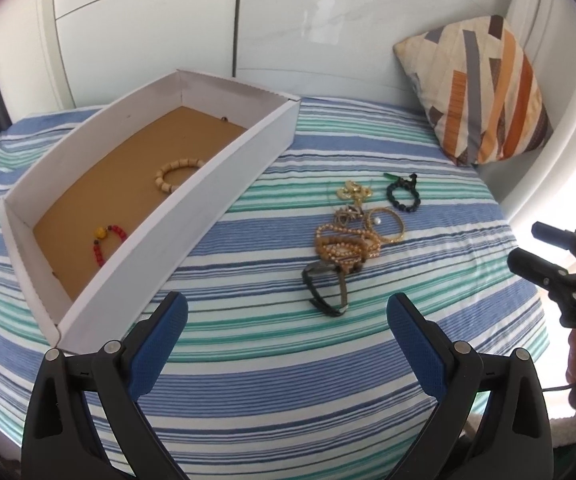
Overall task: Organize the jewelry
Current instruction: 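Withdraw both grippers from the box back toward the remaining jewelry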
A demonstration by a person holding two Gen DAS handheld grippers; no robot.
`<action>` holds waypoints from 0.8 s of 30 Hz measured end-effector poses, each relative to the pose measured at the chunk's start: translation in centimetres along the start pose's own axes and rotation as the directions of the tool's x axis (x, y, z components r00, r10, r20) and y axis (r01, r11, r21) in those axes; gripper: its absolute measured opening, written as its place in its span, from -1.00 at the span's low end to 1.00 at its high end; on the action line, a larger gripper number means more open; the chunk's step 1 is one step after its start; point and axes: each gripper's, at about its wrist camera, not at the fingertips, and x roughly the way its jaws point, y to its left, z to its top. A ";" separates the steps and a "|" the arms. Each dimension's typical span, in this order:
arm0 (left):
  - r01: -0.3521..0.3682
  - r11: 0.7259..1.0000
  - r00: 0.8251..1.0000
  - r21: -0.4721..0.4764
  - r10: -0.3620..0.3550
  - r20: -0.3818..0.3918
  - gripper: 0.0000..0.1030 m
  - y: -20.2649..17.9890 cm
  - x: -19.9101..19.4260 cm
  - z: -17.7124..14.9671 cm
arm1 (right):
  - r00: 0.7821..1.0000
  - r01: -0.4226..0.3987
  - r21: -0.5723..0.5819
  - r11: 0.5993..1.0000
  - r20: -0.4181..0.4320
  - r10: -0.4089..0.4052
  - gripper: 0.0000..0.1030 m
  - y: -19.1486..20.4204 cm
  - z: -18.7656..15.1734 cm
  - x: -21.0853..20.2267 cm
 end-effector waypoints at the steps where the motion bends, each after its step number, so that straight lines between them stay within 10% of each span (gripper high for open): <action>1: -0.004 1.000 1.000 -0.002 0.004 -0.008 0.94 0.0 0.2 -0.1 | 1.000 0.001 -0.001 1.000 -0.003 -0.001 1.00 0.0 0.0 0.1; 24: -0.028 0.999 0.997 -0.016 0.027 -0.066 0.94 0.4 0.8 -0.9 | 1.000 0.004 0.002 1.000 -0.020 -0.004 1.00 -0.1 -0.7 0.1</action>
